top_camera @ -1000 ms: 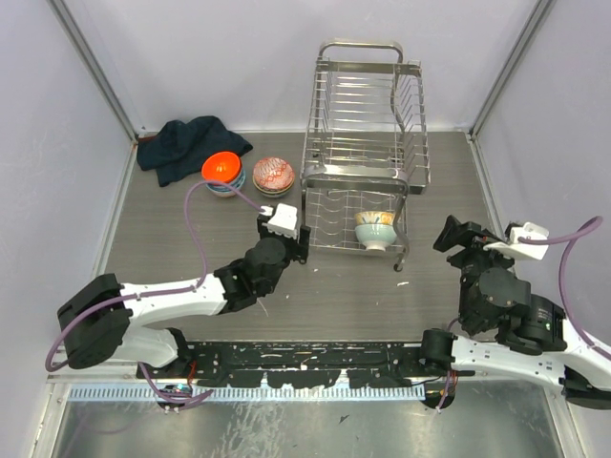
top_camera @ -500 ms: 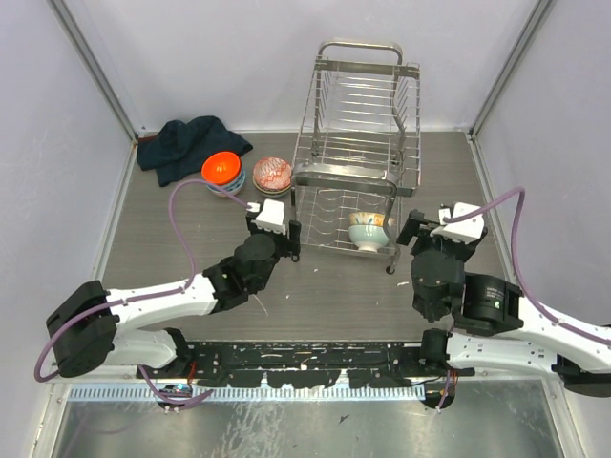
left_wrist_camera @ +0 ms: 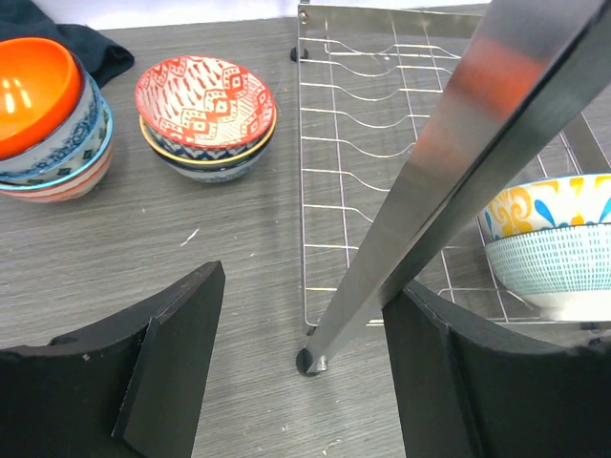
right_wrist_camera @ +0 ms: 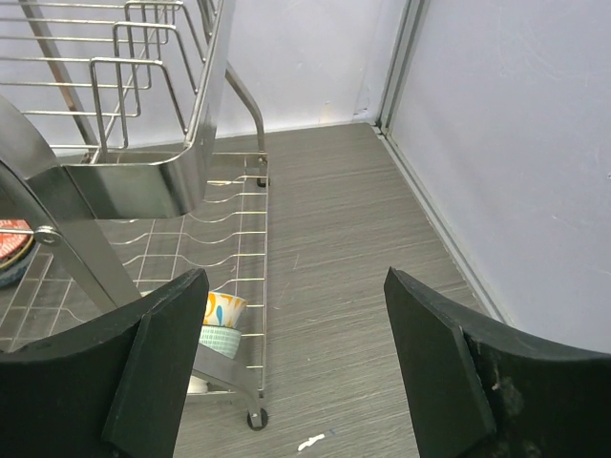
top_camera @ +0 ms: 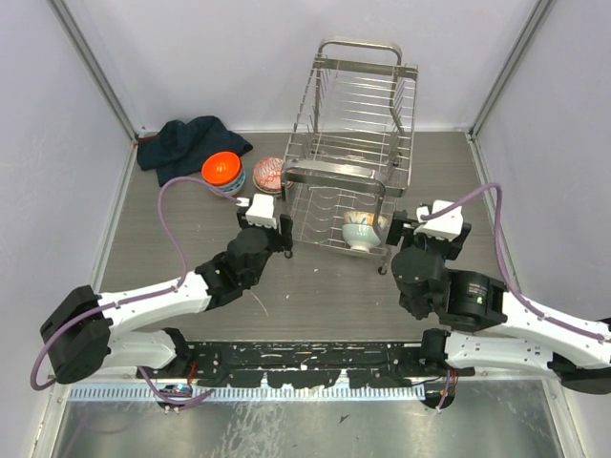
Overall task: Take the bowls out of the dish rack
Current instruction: Adjust the dish rack at the center of the board.
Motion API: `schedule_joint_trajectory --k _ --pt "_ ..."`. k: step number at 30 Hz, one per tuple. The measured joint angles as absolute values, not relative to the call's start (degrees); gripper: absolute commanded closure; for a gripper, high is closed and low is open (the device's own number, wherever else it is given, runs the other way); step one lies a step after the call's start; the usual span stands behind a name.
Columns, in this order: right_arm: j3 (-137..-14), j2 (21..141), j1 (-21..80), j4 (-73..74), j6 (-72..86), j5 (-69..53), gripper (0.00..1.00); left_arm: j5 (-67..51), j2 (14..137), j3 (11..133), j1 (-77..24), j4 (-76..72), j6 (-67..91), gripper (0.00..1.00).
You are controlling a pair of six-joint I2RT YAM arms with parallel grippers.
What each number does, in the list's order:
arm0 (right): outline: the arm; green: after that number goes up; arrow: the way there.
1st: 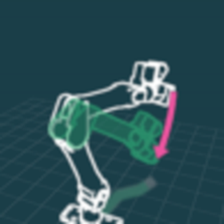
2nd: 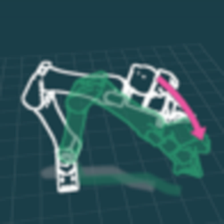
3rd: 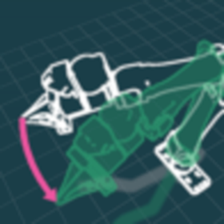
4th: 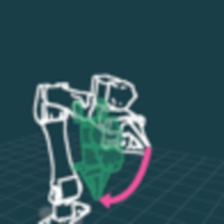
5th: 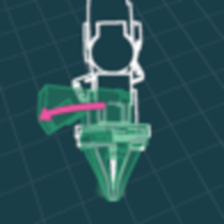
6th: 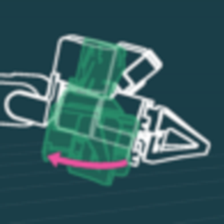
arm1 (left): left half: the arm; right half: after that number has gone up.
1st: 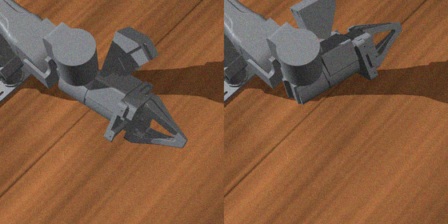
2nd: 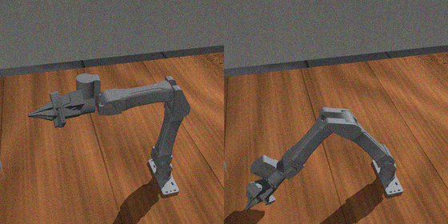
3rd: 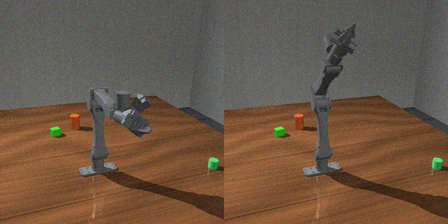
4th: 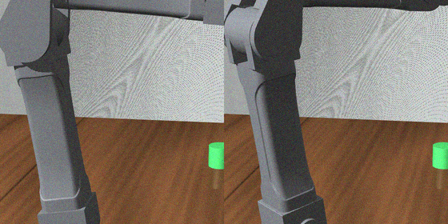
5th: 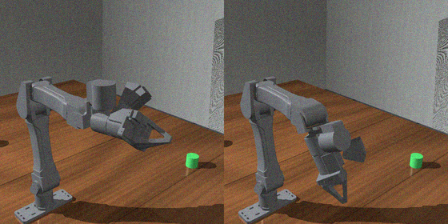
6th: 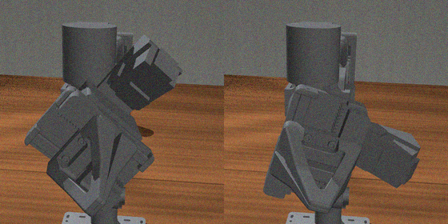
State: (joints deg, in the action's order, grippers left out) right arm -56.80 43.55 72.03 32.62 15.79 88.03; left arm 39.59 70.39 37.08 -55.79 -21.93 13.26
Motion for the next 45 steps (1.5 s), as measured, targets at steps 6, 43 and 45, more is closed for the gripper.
schedule_joint_trajectory --k 6,43,45 --pt "-56.8 44.6 72.0 32.6 16.4 86.3 0.19 39.6 69.3 37.1 -54.8 -20.6 13.6 0.28" --pt "-63.8 47.0 72.0 10.7 -3.6 80.6 0.19 30.7 74.5 39.8 -53.4 -22.0 14.2 0.26" --pt "-66.3 49.7 72.0 7.0 -7.3 80.4 0.18 30.7 74.5 39.8 -53.4 -22.0 14.2 0.26"
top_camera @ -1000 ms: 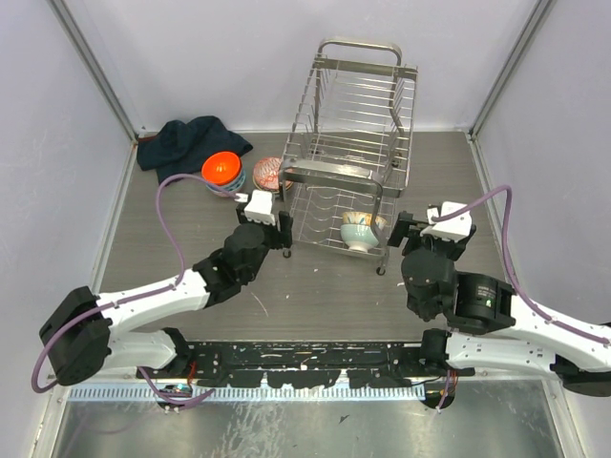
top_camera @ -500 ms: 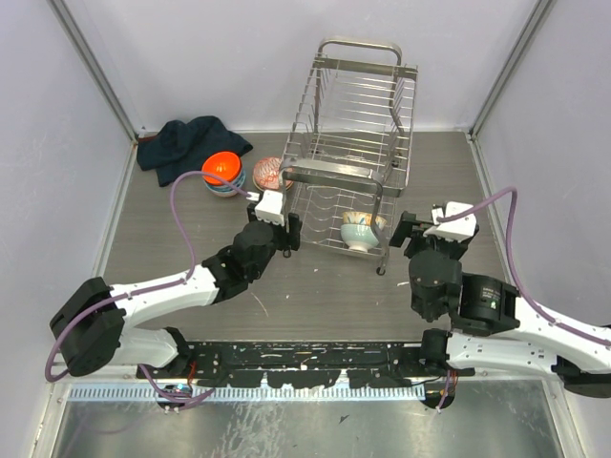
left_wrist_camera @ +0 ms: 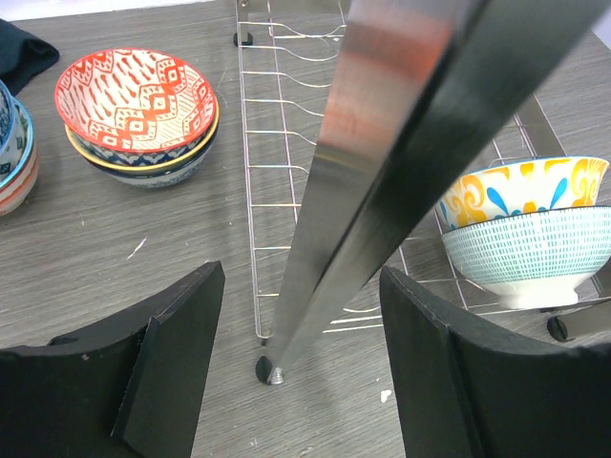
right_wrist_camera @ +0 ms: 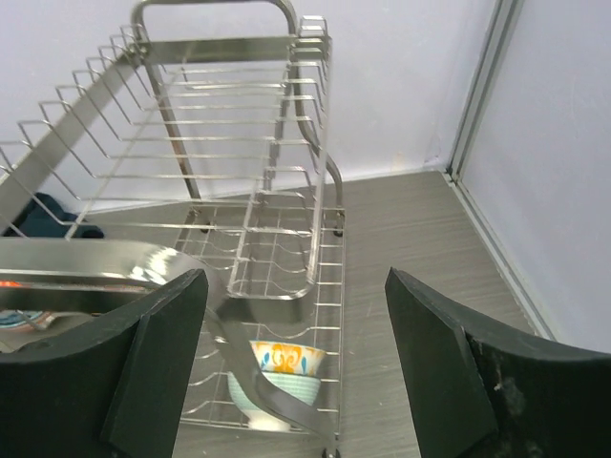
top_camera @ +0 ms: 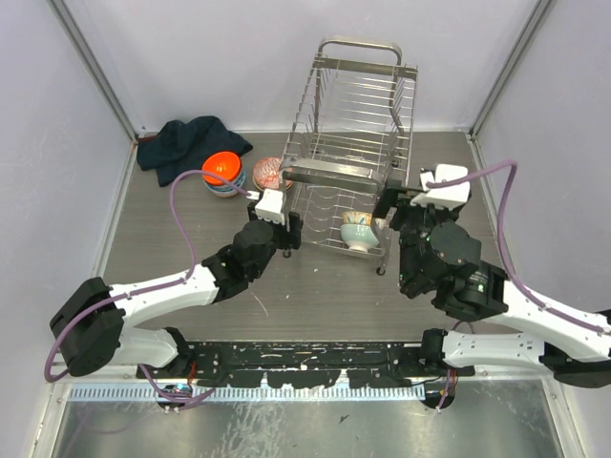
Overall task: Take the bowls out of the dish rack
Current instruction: Adjust the dish rack at the center of the board.
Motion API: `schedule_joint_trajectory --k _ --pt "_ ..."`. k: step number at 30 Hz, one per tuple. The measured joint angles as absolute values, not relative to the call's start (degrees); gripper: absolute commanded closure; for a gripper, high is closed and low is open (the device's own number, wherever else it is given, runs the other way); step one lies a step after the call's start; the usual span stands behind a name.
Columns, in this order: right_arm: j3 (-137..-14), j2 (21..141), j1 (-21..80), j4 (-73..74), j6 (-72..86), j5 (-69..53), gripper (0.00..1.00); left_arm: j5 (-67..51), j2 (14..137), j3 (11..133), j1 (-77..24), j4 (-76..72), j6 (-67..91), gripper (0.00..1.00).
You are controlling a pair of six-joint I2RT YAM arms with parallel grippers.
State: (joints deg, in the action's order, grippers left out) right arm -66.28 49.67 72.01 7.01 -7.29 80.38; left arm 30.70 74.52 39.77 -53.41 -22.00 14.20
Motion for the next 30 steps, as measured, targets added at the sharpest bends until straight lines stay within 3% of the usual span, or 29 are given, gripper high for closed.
schedule_joint_trajectory --k 10,30 --pt "-77.9 63.1 64.6 -0.8 -16.8 75.7 0.17 30.7 74.5 39.8 -53.4 -22.0 14.2 0.26" --pt "-103.6 82.3 29.1 21.5 -0.9 44.7 0.14 30.7 74.4 39.8 -53.4 -22.0 13.5 0.25"
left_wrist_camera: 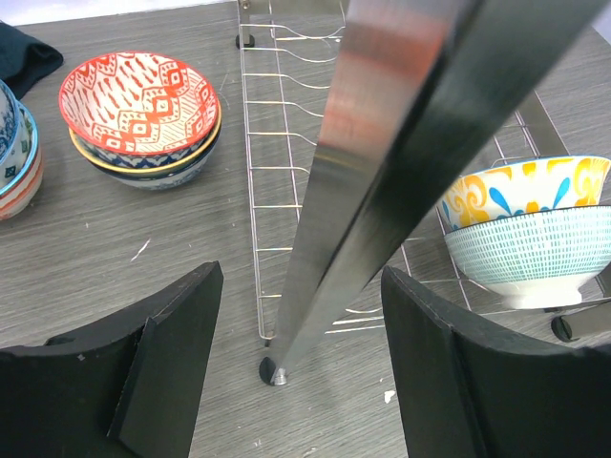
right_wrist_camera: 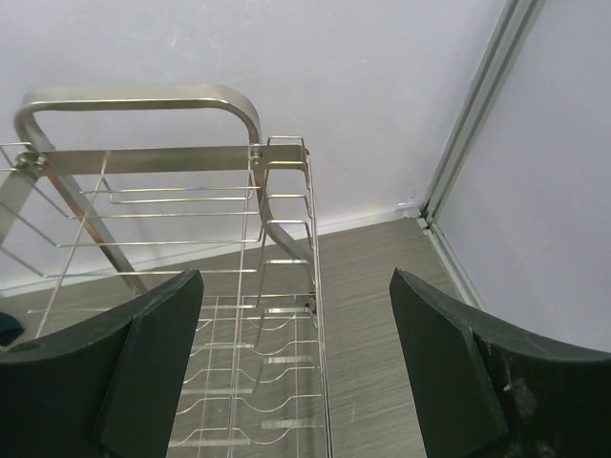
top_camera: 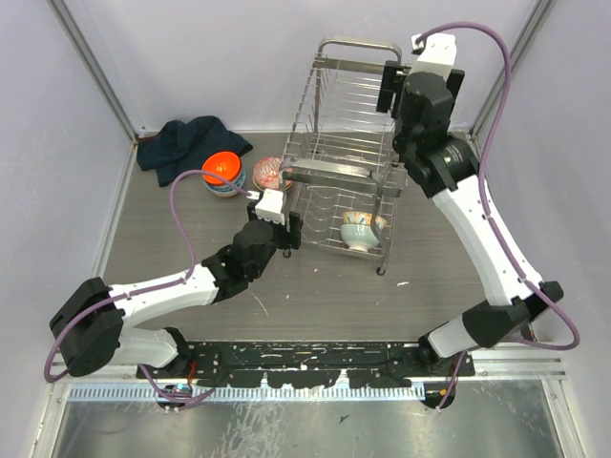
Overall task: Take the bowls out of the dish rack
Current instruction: Adjust the dish rack at the center of the board.
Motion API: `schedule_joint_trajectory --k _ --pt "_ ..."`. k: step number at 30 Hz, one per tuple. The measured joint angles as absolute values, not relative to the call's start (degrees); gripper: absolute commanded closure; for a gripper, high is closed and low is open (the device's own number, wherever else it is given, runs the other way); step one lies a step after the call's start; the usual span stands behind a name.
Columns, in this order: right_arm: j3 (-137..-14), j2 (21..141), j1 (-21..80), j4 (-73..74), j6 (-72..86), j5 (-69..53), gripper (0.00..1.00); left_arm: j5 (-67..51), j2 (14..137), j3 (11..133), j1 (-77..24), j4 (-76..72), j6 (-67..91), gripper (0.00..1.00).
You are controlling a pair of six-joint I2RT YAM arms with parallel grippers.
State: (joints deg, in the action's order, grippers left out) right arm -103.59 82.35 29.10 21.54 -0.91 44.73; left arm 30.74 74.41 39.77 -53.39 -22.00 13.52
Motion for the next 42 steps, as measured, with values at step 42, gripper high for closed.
schedule_joint_trajectory --k 42 --pt "-113.7 97.8 13.3 34.8 8.1 29.6 0.11 26.3 76.6 40.6 -48.7 -24.3 10.5 0.25"
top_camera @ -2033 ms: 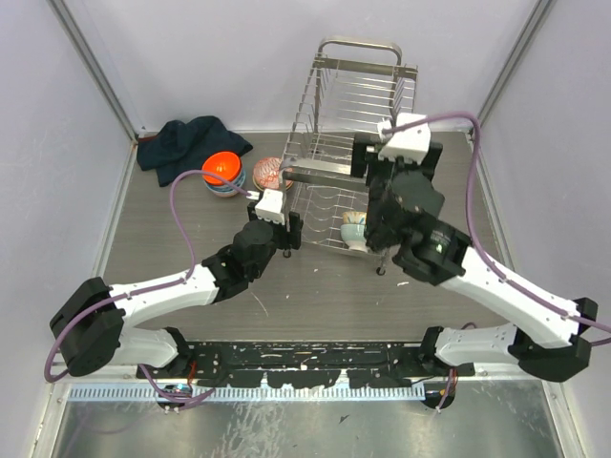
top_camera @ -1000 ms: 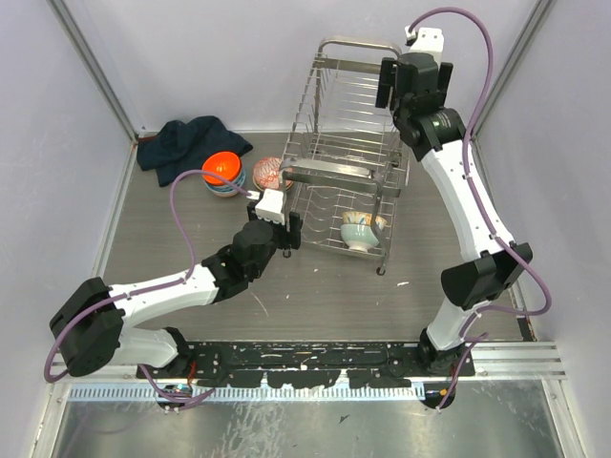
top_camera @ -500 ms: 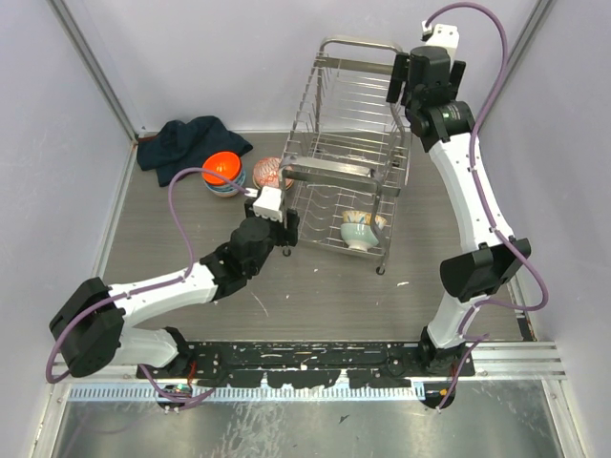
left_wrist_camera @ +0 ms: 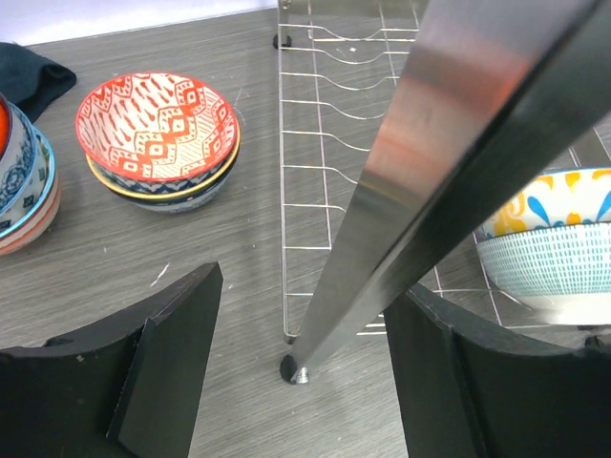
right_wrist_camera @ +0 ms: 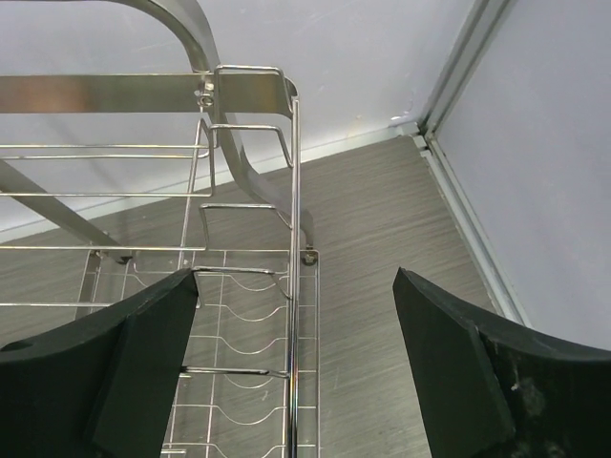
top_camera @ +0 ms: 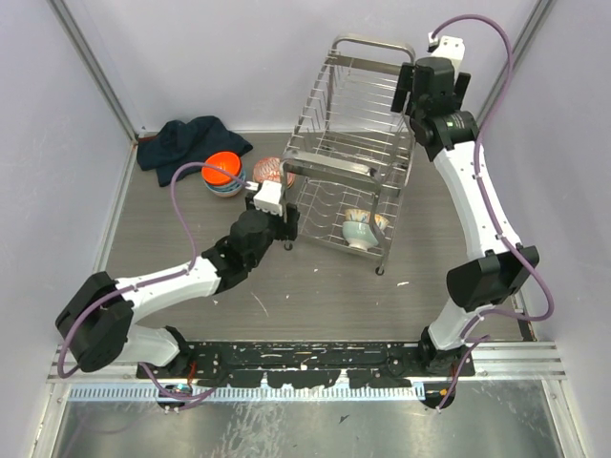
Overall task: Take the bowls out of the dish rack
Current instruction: Adjust the dish rack at the center of the board.
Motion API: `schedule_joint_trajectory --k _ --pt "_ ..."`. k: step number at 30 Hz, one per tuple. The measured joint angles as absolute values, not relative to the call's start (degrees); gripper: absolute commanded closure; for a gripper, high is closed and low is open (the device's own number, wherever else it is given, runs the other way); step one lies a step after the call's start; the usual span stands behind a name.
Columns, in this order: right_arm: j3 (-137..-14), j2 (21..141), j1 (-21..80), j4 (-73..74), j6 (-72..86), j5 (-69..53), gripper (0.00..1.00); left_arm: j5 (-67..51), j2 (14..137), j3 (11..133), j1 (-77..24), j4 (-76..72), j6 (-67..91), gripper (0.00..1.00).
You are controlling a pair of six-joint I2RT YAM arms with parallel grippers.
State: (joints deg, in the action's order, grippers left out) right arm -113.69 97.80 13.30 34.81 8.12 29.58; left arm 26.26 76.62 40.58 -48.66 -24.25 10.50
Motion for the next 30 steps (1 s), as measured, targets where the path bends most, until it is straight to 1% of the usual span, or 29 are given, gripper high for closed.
schedule_joint_trajectory --k 19,30 --pt "-107.8 86.7 12.4 37.7 7.9 34.5 0.11 15.2 86.6 49.2 -41.8 -24.4 10.7 0.25" --pt "-107.4 85.9 12.2 37.8 7.9 35.9 0.11 9.5 91.2 53.1 -39.0 -25.6 10.8 0.25"
